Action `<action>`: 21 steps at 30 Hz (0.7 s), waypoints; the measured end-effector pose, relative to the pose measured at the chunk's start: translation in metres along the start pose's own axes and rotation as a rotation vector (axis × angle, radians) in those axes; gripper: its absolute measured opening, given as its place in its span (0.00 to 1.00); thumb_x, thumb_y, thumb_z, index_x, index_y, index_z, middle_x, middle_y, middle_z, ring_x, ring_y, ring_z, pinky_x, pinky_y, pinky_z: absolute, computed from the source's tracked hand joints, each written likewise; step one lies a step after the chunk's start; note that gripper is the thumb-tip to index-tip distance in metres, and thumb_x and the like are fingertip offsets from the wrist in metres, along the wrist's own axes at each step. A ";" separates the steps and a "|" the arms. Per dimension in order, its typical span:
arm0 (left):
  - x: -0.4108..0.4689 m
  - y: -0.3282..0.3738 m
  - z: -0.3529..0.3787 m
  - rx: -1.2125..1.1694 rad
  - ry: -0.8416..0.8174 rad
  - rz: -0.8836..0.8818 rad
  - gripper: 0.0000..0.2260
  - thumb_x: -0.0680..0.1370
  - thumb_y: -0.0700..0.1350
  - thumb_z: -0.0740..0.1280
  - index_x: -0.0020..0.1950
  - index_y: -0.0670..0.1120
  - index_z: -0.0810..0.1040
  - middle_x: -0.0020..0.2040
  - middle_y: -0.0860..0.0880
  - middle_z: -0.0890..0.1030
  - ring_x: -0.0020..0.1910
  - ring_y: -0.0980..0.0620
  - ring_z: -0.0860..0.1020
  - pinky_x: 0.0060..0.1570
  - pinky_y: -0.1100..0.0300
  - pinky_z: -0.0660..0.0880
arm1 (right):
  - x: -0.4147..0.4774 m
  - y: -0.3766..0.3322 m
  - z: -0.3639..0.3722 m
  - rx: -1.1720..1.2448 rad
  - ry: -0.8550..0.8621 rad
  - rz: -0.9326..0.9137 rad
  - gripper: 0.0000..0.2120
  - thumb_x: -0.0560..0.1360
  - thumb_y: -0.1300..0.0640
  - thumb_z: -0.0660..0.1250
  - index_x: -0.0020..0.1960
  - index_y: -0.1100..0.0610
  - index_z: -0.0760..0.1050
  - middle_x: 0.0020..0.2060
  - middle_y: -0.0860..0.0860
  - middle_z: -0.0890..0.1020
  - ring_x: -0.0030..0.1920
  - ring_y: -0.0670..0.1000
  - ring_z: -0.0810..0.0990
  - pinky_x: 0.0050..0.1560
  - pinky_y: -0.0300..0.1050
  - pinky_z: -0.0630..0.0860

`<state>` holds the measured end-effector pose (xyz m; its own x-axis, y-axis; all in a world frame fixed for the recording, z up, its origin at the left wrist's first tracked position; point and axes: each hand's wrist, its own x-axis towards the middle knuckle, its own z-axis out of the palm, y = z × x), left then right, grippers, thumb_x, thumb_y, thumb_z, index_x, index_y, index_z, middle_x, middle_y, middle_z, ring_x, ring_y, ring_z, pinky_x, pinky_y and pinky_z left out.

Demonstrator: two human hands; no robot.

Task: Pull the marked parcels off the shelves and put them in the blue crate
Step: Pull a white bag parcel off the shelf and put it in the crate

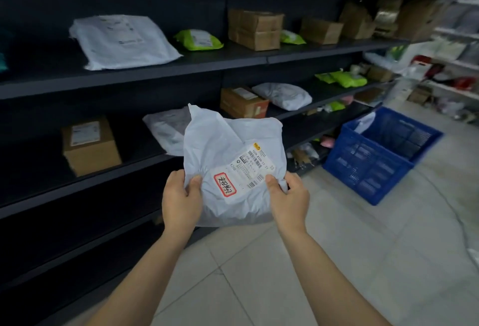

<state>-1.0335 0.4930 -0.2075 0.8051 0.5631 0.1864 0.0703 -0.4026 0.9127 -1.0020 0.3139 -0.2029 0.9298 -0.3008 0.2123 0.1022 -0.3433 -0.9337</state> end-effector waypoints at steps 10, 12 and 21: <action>-0.028 0.078 0.197 -0.072 -0.165 0.042 0.10 0.80 0.44 0.62 0.41 0.40 0.71 0.42 0.45 0.74 0.41 0.47 0.74 0.41 0.53 0.72 | 0.124 0.070 -0.146 -0.103 0.154 0.046 0.12 0.74 0.55 0.70 0.36 0.59 0.73 0.38 0.50 0.77 0.39 0.51 0.76 0.43 0.50 0.75; -0.027 0.090 0.233 -0.068 -0.196 0.042 0.09 0.80 0.45 0.62 0.44 0.40 0.73 0.45 0.46 0.75 0.43 0.47 0.75 0.45 0.51 0.74 | 0.147 0.081 -0.170 -0.108 0.186 0.053 0.16 0.74 0.56 0.70 0.31 0.56 0.68 0.34 0.49 0.74 0.35 0.50 0.73 0.40 0.48 0.72; -0.002 0.139 0.401 -0.083 -0.309 0.103 0.08 0.80 0.46 0.62 0.47 0.43 0.74 0.47 0.49 0.75 0.46 0.50 0.76 0.47 0.53 0.76 | 0.268 0.136 -0.246 -0.134 0.288 0.133 0.23 0.74 0.58 0.70 0.28 0.50 0.61 0.29 0.45 0.68 0.31 0.44 0.67 0.34 0.40 0.64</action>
<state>-0.7888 0.1467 -0.2273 0.9468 0.2720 0.1719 -0.0588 -0.3790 0.9235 -0.8259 -0.0318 -0.2018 0.7915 -0.5833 0.1824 -0.0778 -0.3922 -0.9166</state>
